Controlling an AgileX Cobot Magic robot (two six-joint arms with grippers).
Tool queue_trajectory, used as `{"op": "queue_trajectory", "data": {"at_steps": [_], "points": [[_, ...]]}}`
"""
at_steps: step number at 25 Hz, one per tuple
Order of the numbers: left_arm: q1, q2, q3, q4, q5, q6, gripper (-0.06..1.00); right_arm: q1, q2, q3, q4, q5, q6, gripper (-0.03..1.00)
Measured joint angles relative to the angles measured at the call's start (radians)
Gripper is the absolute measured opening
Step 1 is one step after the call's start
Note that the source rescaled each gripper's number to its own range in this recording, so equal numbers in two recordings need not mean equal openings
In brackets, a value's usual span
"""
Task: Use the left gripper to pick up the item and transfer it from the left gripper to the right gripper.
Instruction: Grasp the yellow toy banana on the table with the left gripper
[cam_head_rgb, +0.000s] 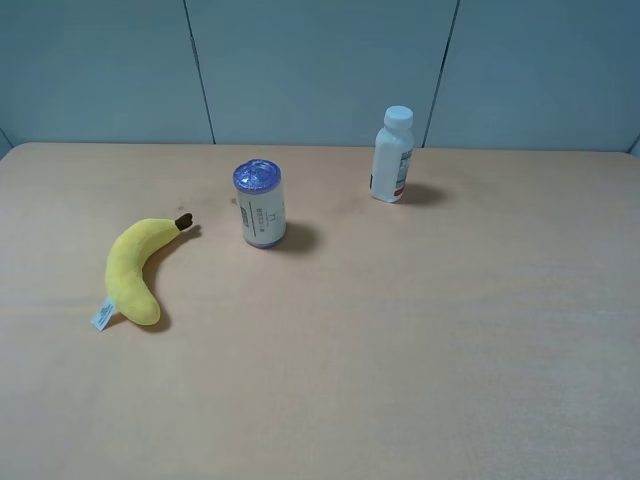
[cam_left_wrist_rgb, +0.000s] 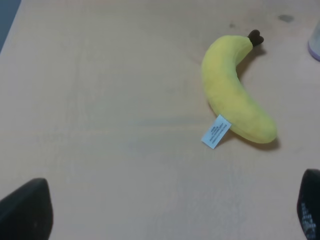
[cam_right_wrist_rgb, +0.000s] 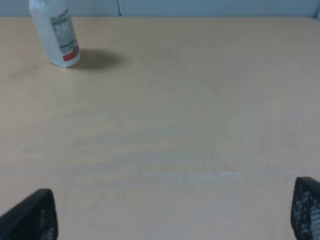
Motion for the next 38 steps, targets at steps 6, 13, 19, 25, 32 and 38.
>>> {"op": "queue_trajectory", "data": {"at_steps": [6, 13, 19, 25, 32, 38], "points": [[0.000, 0.000, 0.000, -0.001, 0.000, 0.000, 0.98, 0.000, 0.000, 0.000, 0.000, 0.000, 0.000, 1.00], [0.000, 0.000, 0.000, -0.001, 0.000, 0.000, 0.98, 0.000, 0.000, 0.000, 0.000, 0.000, 0.000, 1.00], [0.000, 0.000, 0.000, -0.001, 0.000, 0.000, 0.98, 0.000, 0.000, 0.000, 0.000, 0.000, 0.000, 1.00], [0.000, 0.108, -0.092, 0.001, 0.061, -0.030, 0.97, 0.000, 0.000, 0.000, 0.000, 0.000, 0.000, 1.00], [0.000, 0.473, -0.265, -0.008, 0.116, -0.037, 0.96, 0.000, 0.000, 0.000, 0.000, 0.000, 0.000, 1.00], [-0.005, 0.768, -0.371, -0.020, 0.117, -0.041, 0.95, 0.000, 0.000, 0.000, 0.000, 0.000, 0.000, 1.00]]}}
